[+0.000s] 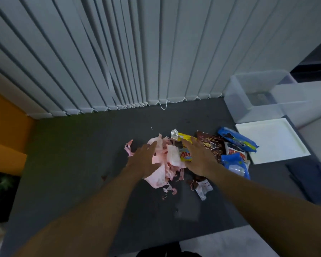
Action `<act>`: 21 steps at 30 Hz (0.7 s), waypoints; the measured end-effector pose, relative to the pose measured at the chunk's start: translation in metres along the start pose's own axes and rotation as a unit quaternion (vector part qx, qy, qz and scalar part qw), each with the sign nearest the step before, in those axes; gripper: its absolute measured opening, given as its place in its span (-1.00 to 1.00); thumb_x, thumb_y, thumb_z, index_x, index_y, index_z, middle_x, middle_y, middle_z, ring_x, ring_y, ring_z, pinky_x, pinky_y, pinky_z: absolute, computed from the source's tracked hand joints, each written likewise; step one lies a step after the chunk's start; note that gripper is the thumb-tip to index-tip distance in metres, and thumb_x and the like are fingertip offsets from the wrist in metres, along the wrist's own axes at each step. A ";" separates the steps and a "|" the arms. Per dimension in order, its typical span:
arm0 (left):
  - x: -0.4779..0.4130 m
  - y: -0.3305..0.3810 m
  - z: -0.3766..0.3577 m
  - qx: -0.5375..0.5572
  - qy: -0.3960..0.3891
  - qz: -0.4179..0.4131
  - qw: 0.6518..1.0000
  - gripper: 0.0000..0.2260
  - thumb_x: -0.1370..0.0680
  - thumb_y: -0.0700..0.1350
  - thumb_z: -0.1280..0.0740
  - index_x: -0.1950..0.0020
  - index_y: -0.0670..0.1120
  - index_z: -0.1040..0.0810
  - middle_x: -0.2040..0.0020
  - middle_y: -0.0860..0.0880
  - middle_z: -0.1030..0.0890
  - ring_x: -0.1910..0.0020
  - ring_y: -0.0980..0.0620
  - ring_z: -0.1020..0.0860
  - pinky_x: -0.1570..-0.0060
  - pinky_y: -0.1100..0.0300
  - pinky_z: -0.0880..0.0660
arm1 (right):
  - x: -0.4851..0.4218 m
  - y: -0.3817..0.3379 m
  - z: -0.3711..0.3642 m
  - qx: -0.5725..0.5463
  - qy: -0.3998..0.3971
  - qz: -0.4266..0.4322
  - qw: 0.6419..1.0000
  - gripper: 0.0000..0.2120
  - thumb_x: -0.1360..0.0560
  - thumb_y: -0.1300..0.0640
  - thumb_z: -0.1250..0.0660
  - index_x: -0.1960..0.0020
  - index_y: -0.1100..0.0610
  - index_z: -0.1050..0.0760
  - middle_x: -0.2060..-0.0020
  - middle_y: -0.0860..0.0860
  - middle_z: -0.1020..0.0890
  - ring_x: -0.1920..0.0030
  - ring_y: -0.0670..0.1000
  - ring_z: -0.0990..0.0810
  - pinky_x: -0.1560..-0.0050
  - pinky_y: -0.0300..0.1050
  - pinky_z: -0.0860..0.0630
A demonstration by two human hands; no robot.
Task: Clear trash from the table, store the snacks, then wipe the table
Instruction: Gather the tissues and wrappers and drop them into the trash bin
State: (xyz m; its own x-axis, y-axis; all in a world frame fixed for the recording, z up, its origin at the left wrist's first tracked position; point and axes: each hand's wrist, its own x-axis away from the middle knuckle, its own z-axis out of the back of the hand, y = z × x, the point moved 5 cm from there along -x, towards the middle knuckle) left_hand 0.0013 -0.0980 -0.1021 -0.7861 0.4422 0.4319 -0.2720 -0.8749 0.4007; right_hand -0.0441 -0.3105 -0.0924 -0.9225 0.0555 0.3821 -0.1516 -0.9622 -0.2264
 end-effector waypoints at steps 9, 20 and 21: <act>-0.025 -0.013 0.019 0.026 0.050 0.008 0.998 -0.73 -0.64 -0.16 -0.15 -0.25 -0.07 -0.56 -0.16 -0.09 -0.66 -0.09 -0.12 -0.64 -0.10 -0.03 -0.60 | -0.016 -0.003 -0.005 -0.026 0.007 -0.020 0.999 -0.20 -0.46 0.01 -0.43 -0.57 -0.12 -0.07 -0.57 0.05 -0.13 -0.55 0.13 -0.13 -0.43 0.24 -0.30; -0.026 -0.022 0.015 0.050 -0.007 0.012 0.999 -0.69 -0.59 -0.21 -0.24 -0.30 -0.02 -0.57 -0.25 -0.07 -0.63 -0.22 -0.11 -0.60 -0.22 -0.02 -0.55 | -0.026 -0.010 -0.010 0.006 -0.031 0.013 0.999 -0.12 -0.37 -0.02 -0.49 -0.56 -0.10 -0.10 -0.57 0.06 -0.11 -0.55 0.16 -0.11 -0.43 0.21 -0.30; -0.025 -0.025 0.014 0.049 -0.013 0.017 0.999 -0.66 -0.56 -0.25 -0.27 -0.29 -0.03 -0.57 -0.21 -0.10 -0.65 -0.17 -0.12 -0.62 -0.15 -0.02 -0.58 | -0.027 -0.009 -0.012 0.014 -0.035 0.017 0.999 -0.15 -0.38 -0.01 -0.50 -0.55 -0.10 -0.14 -0.57 0.06 -0.11 -0.55 0.17 -0.12 -0.42 0.21 -0.32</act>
State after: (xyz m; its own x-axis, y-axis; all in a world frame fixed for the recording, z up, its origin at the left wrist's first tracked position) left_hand 0.0357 -0.0844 -0.1116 -0.7786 0.4193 0.4670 -0.1896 -0.8665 0.4618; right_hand -0.0216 -0.2999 -0.1111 -0.8992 0.0055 0.4375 -0.1102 -0.9705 -0.2143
